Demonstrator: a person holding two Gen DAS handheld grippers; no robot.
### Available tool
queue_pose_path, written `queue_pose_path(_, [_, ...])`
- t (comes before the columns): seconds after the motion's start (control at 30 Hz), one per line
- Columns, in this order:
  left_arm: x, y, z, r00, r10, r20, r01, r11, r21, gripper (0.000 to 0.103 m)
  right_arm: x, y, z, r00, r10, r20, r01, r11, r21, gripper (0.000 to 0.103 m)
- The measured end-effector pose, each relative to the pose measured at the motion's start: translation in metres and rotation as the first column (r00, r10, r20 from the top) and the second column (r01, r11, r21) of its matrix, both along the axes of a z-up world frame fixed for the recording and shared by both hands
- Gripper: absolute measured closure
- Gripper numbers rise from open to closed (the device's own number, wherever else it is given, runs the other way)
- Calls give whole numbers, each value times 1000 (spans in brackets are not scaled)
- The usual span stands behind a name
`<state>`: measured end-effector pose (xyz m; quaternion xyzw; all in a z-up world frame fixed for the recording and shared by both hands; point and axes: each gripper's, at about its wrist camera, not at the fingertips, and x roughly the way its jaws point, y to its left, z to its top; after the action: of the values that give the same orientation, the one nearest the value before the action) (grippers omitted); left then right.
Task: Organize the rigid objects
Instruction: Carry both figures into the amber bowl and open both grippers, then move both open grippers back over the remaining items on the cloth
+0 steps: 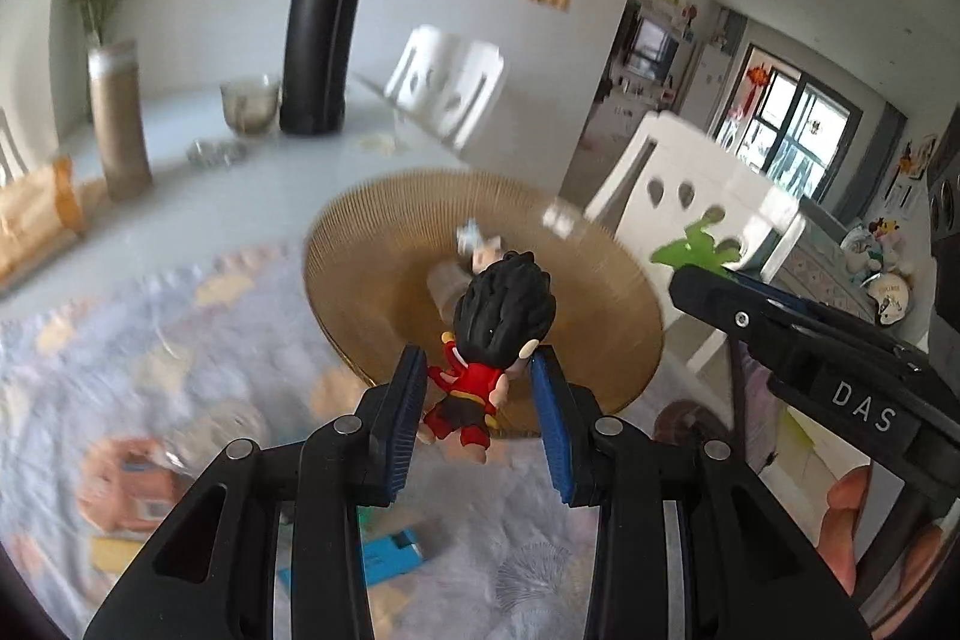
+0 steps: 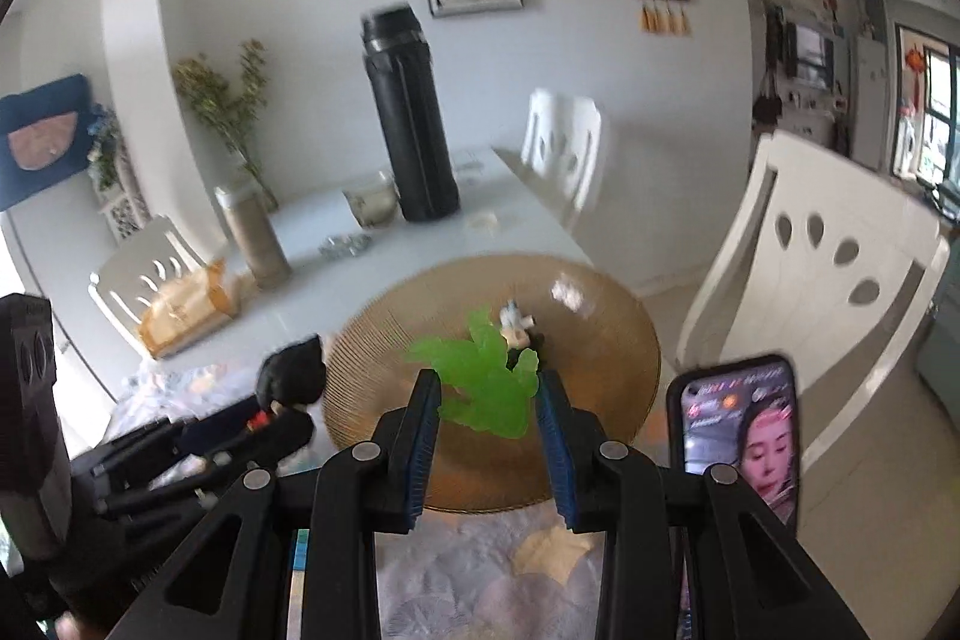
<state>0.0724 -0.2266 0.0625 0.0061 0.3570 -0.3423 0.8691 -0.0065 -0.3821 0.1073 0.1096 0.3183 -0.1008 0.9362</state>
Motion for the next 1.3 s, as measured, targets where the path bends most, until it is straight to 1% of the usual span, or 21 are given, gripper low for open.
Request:
queue_pose_path(0.1, [4, -10, -10, 1000, -3, -18, 3, 1000, 17, 70, 10, -5, -14, 999, 6, -42, -5, 1000, 30, 71])
queue_pose_path(0.2, [4, -11, -8, 1000, 4, -17, -4, 1000, 2, 68, 15, -8, -18, 998, -1, -58, 3, 999, 33, 71])
queue_pose_path(0.23, [4, -10, -7, 1000, 9, -17, -9, 1000, -6, 64, 17, -10, -17, 999, -4, -54, 6, 999, 37, 71])
queue_pose_path(0.27, [4, -7, -4, 1000, 26, -13, -26, 1000, -13, 50, 19, -11, -17, 999, -1, -52, 3, 999, 35, 65])
queue_pose_path(0.3, [4, -2, -2, 999, 41, -7, -41, 999, -11, 43, 21, -10, -17, 998, -2, -59, 4, 1000, 27, 59])
queue_pose_path(0.33, [0, 5, 2, 998, 55, 11, -55, 998, -15, 43, 19, -11, -15, 998, -13, -65, 14, 1000, 12, 49])
queue_pose_path(0.43, [-8, 28, 15, 997, 74, 35, -72, 996, -45, 43, 0, -11, 1, 1000, -5, -5, 5, 1000, 9, 49])
queue_pose_path(0.53, [-23, 64, 32, 991, 123, 52, -118, 990, -81, 43, -18, -11, 15, 999, -7, 36, 6, 1000, 11, 47])
queue_pose_path(0.67, [-42, 105, 49, 982, 181, 59, -174, 979, -106, 43, -34, -1, 22, 998, 32, 50, -33, 999, 37, 46])
queue_pose_path(0.73, [-52, 124, 63, 982, 178, 57, -168, 974, -150, 43, -36, 8, 25, 997, 58, 53, -60, 997, 46, 46])
queue_pose_path(0.83, [-61, 145, 79, 976, 203, 75, -188, 967, -175, 43, -40, 26, 31, 991, 117, 63, -121, 991, 57, 46])
queue_pose_path(0.87, [-65, 153, 81, 972, 219, 80, -202, 962, -181, 41, -42, 33, 33, 988, 136, 72, -140, 988, 58, 44])
queue_pose_path(0.9, [-68, 161, 79, 968, 238, 85, -219, 958, -186, 37, -44, 40, 33, 986, 148, 77, -152, 987, 54, 42])
queue_pose_path(0.93, [-72, 171, 72, 963, 257, 81, -239, 953, -189, 35, -46, 47, 31, 984, 159, 77, -163, 986, 46, 38])
queue_pose_path(1.0, [-72, 185, 50, 961, 275, 40, -262, 946, -192, 35, -47, 63, 18, 980, 187, 62, -189, 982, 27, 25])
queue_pose_path(1.03, [-70, 191, 36, 958, 286, 13, -279, 942, -187, 35, -45, 72, 5, 978, 202, 49, -203, 979, 18, 12])
queue_pose_path(1.07, [-67, 197, 18, 950, 312, -10, -309, 937, -163, 35, -43, 82, -12, 976, 217, 34, -217, 976, 4, 8])
queue_pose_path(1.1, [-62, 201, -2, 941, 339, -27, -339, 932, -125, 35, -38, 91, -28, 972, 234, 10, -234, 972, -7, 8])
queue_pose_path(1.17, [-55, 210, -37, 930, 363, -61, -367, 927, -72, 35, -25, 104, -59, 959, 278, -47, -279, 960, -12, 8])
queue_pose_path(1.23, [-51, 217, -59, 925, 367, -98, -374, 925, -65, 35, -14, 112, -81, 951, 294, -93, -297, 955, -13, 8])
queue_pose_path(1.3, [-47, 223, -79, 907, 399, -136, -406, 914, -25, 35, -8, 115, -97, 945, 307, -110, -310, 951, -2, 8])
